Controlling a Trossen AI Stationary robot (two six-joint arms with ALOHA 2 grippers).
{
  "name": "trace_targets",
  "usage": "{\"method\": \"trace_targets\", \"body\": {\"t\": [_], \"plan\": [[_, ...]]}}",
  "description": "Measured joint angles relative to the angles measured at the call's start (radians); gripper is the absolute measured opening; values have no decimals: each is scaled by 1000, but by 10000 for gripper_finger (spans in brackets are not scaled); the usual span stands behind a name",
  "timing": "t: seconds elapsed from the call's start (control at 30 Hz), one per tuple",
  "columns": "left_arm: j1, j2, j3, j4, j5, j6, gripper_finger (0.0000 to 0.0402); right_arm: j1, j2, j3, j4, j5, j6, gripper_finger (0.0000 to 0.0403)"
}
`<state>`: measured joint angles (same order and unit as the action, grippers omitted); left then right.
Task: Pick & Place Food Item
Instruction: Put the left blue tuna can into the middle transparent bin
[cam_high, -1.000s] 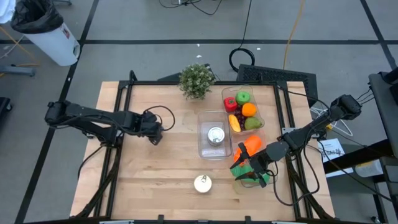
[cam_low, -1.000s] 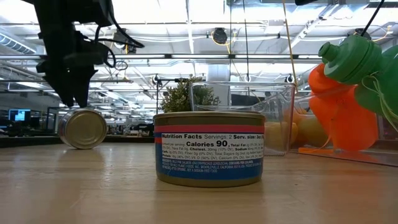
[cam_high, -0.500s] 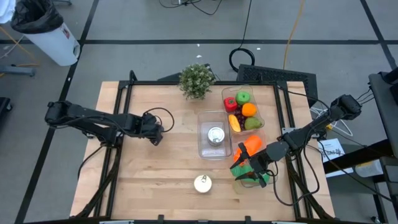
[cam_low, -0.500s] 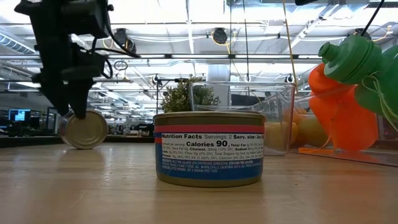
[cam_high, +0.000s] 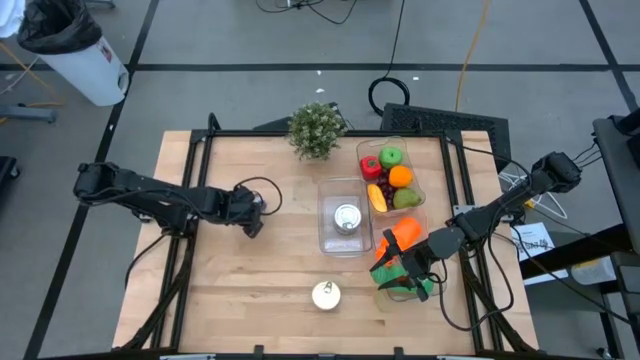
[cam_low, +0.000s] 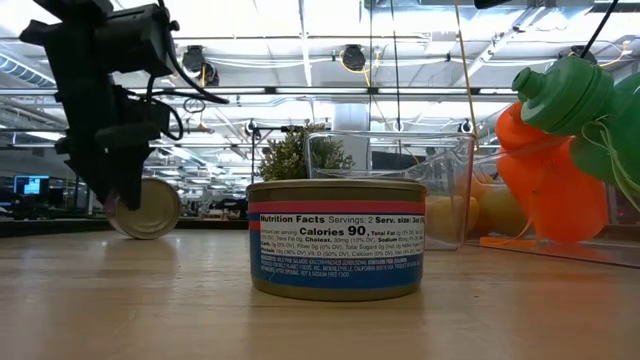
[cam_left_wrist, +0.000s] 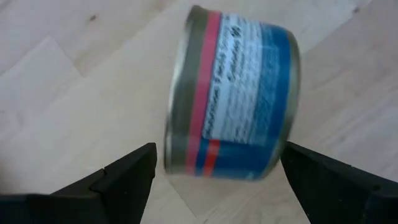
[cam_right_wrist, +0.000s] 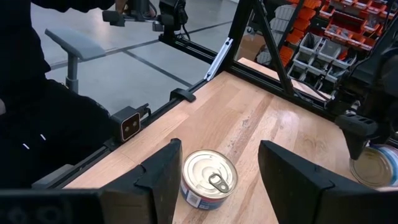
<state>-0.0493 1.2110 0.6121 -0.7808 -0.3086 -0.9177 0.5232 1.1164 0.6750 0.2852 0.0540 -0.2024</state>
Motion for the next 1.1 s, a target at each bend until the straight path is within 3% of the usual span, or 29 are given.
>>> {"method": "trace_targets", "body": {"t": [0.37, 0.73, 0.9, 1.1], "plan": [[-7, 0, 0, 72, -91, 45, 246, 0, 0, 0, 0, 0, 0, 199], [2, 0, 0, 167, -92, 176, 182, 0, 0, 0, 0, 0, 0, 199], [-40, 0, 36, 185, -117, 309, 182, 0, 0, 0, 0, 0, -2, 199], [-161, 0, 130, 236, -289, 633, 182, -12, 0, 0, 1, 2, 5, 199]]}}
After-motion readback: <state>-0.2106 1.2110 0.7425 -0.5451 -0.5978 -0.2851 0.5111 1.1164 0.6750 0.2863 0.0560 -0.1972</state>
